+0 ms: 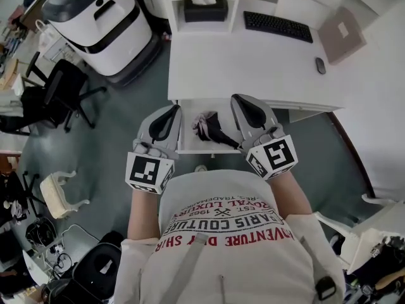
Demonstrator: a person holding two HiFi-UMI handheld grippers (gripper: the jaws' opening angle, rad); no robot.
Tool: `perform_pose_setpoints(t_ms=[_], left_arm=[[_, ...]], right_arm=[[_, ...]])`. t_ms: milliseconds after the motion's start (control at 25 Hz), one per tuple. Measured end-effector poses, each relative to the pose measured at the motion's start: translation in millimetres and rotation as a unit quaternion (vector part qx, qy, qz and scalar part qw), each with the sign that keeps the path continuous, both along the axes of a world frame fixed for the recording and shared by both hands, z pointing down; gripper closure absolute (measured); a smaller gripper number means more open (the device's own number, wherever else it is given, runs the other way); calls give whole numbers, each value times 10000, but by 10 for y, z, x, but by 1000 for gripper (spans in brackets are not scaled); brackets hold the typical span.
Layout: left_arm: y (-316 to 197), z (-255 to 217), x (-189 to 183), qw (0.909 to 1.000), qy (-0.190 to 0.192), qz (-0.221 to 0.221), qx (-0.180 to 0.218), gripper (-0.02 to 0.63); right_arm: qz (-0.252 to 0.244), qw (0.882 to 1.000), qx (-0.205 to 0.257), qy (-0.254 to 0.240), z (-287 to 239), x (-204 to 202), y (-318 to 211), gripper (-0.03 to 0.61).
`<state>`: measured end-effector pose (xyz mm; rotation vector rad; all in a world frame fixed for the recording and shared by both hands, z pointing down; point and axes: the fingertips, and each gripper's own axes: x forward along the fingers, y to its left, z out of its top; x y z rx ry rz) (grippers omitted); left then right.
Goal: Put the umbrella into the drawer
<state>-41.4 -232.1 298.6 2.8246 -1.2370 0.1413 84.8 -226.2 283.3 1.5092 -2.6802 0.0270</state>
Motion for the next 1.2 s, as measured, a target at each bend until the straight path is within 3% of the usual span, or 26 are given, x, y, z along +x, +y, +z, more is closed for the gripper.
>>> perform_pose_setpoints(t_ms=[680,1200], left_arm=[[-112,-89,-102,9998,-68,25,209,606],[-189,-150,-118,9999,81,-33,137,606]], right_arm=[[-185,9998,-60,39,26,-213,-96,580],[-94,9997,-82,222,46,-258,-245,580]])
